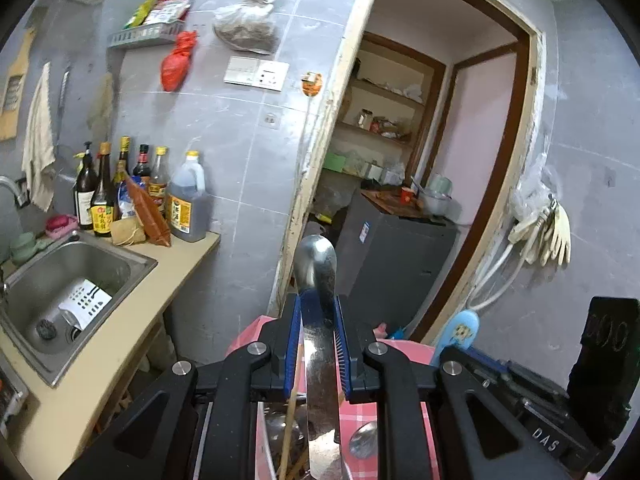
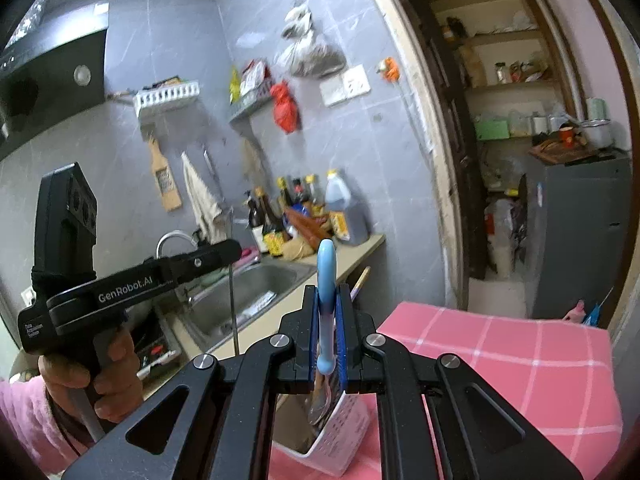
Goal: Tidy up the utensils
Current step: 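Carry the knife and blue spoon to the caddy and lower both into it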
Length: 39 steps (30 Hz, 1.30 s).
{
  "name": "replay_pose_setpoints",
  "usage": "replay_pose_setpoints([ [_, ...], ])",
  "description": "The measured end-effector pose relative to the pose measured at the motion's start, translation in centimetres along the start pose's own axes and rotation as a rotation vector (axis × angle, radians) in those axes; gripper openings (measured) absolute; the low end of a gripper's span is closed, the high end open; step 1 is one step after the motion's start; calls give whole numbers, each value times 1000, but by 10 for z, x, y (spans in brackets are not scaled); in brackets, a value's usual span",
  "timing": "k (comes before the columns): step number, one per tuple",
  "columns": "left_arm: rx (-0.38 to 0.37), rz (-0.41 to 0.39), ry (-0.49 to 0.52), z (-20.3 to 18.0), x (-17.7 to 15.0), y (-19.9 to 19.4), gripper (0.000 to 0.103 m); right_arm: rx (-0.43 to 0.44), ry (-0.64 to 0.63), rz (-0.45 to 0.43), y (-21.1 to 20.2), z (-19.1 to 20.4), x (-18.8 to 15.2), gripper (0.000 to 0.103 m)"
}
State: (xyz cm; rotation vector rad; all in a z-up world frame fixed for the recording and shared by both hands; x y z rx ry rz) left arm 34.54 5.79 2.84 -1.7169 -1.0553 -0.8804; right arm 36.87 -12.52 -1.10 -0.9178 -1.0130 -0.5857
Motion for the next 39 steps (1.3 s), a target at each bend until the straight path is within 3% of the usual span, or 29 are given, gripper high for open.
replay_pose_setpoints([
  [12,22,-25,-3,19,-31,12,16,14,-35,85,25,14,-39,8],
  [30,-22,60,8,28,-67,23,16,50,-28,135,36,10,-63,8],
  [39,-42,162,19,32,-82,27,16,63,-15,167,42,9,-73,8],
])
Point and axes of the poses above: each gripper's, at about its wrist camera, not at the fingertips, and y roughly the way its jaws point, z to its left, x to its top, the point moved 3 cm from there along y, roughly the way its jaws point, and after that the axes turned 8 degrees about -x, right-handed, at the moved point
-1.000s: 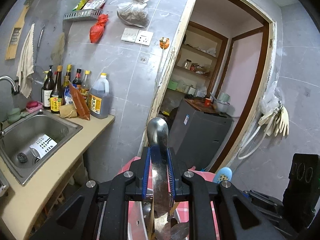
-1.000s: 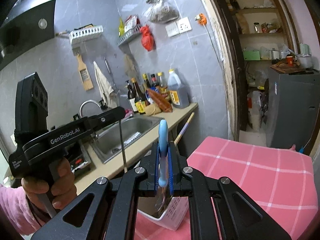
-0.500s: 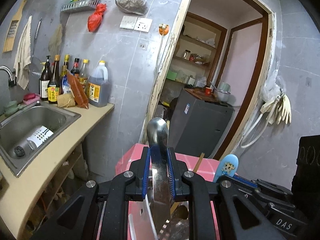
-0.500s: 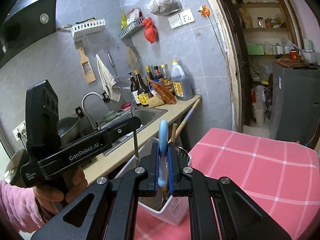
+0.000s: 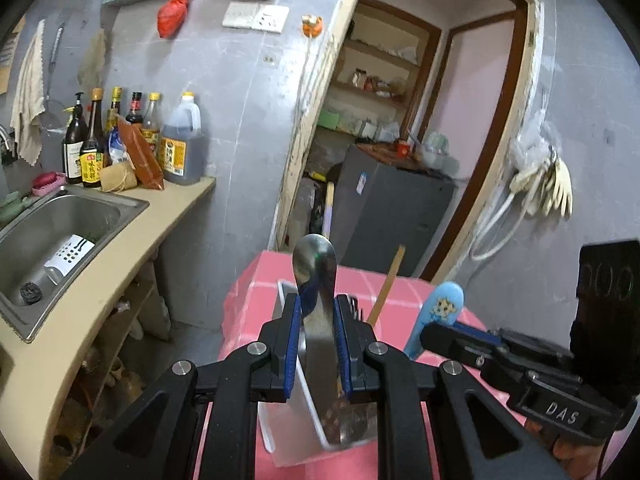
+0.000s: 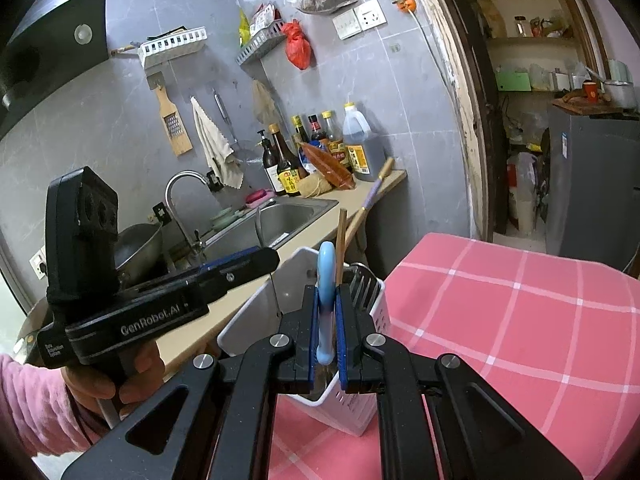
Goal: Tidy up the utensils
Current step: 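Carry the knife and blue spoon to the caddy and lower both into it, then open both tools to release the knife and spoon, then withdraw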
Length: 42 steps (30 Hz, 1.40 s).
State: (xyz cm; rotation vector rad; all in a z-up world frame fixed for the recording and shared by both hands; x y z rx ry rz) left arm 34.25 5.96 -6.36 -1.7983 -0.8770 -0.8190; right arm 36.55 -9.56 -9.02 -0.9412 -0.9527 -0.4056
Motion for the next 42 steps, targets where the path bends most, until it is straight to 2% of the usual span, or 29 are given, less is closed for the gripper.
replay_pose_setpoints([
  [20,-114,55,-53,6,-5,-8,17,-23,42,11,-1,-2,-10,9],
  [29,-138,20,-53,6,-2,-22,19,-56,65,-10,-11,2,-9,24],
  [34,-115,-2,-39,8,0,-32,20,-95,86,-33,-20,4,-8,25],
  [38,-96,-17,-9,7,2,-42,29,-154,95,-74,-32,9,-6,36],
  [42,-91,-40,21,4,3,-55,47,-236,108,-125,-50,13,-5,40],
])
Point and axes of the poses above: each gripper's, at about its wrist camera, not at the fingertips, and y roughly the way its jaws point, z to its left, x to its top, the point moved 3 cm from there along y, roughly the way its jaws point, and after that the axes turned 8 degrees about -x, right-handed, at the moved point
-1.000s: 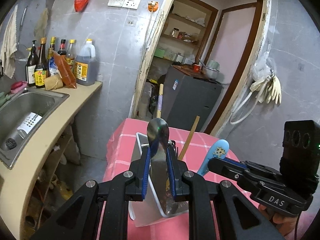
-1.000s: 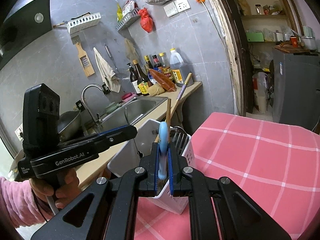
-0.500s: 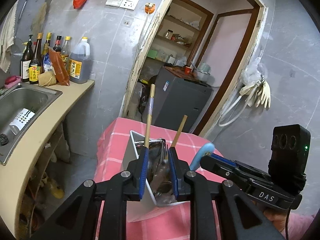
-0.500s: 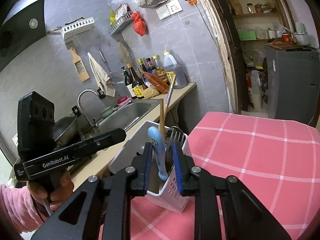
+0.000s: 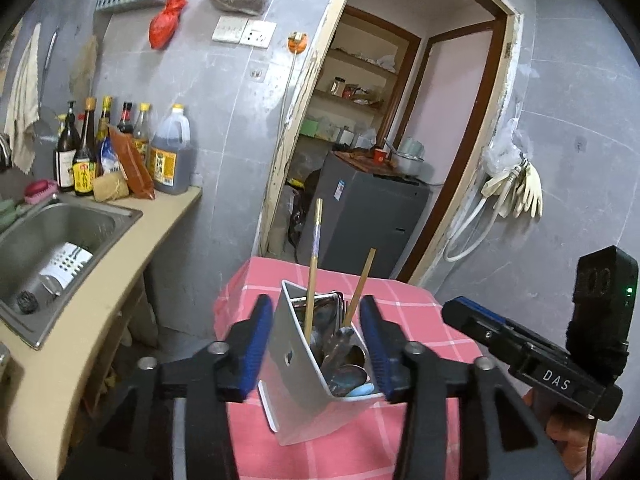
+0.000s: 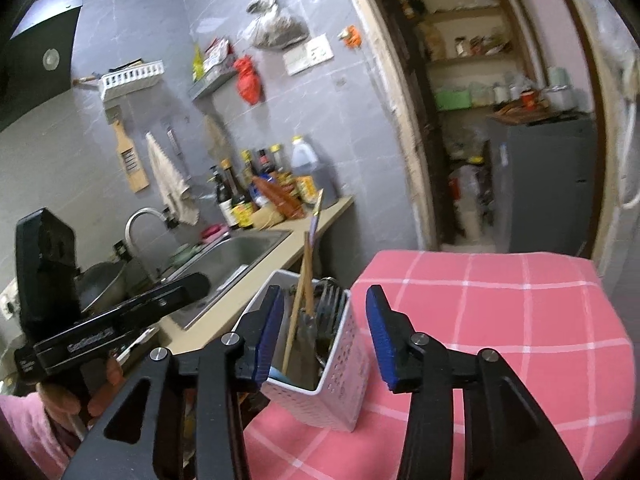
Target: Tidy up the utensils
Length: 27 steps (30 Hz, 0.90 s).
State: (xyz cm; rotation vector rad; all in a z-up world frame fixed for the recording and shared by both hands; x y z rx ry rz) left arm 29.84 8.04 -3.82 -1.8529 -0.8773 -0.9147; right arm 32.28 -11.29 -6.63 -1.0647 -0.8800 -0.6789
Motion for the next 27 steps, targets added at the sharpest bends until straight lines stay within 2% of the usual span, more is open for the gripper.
replay_pose_setpoints([
  [4,2,-14,20,-4,3,-10,56,-86,23,-61,-26,-2,2,50],
  [9,12,-46,41,-15,3,-26,81,-158,52,-109,-60,-9,6,69],
  [11,16,-57,47,-23,1,-33,88,-187,52,-121,-73,-11,7,74],
  [14,24,-82,56,-34,-4,-45,98,-226,52,-144,-97,-15,7,87],
  [18,30,-98,58,-49,-14,-59,103,-270,47,-170,-129,-20,5,98],
  [27,31,-93,69,-85,-40,-87,103,-324,20,-180,-192,-29,-11,102],
])
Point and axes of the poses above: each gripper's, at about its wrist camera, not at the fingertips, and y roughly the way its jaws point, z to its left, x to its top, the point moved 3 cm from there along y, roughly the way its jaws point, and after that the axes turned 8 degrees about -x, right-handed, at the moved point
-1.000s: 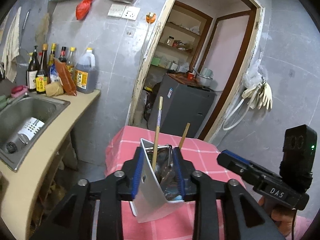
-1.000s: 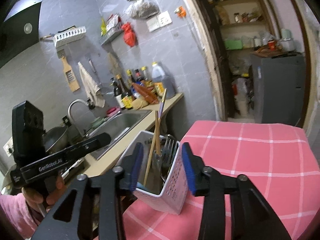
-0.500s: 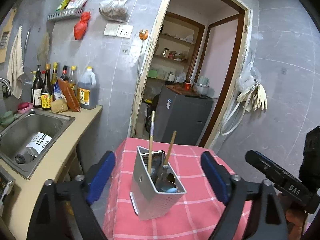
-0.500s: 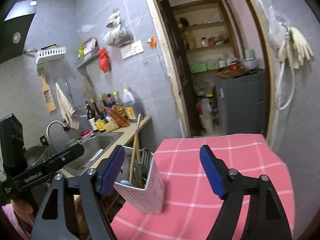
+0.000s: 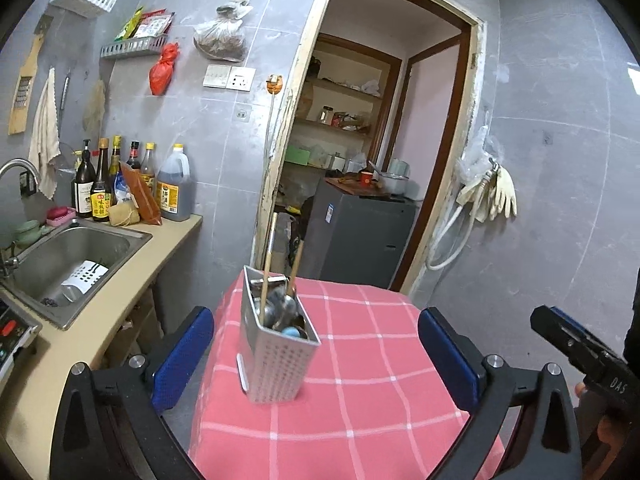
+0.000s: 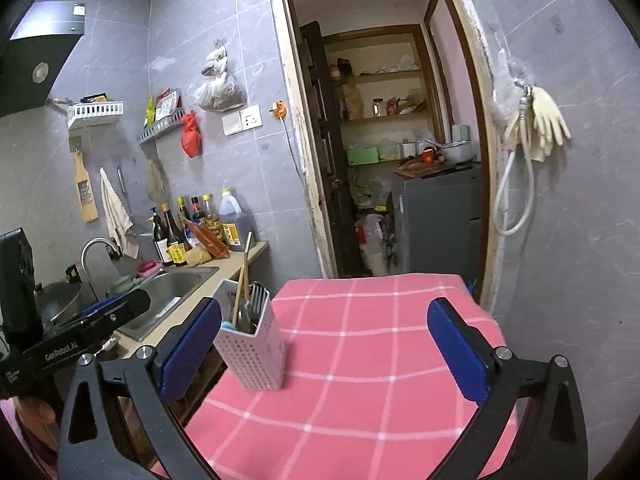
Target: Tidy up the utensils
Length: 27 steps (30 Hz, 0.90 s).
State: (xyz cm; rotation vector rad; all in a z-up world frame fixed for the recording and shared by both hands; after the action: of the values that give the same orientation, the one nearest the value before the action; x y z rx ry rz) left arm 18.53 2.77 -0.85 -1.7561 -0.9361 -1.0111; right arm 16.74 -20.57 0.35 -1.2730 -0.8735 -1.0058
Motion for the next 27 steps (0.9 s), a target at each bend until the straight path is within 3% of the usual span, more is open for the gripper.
replay_pose_setpoints([
  [15,47,25,-5,-40,-44,-79,103,-11,-10,13,-85,-17,-28,102],
  [27,72,18,0,-54,-64,-117,103,-50,-16,-11,-135,-18,-53,102],
])
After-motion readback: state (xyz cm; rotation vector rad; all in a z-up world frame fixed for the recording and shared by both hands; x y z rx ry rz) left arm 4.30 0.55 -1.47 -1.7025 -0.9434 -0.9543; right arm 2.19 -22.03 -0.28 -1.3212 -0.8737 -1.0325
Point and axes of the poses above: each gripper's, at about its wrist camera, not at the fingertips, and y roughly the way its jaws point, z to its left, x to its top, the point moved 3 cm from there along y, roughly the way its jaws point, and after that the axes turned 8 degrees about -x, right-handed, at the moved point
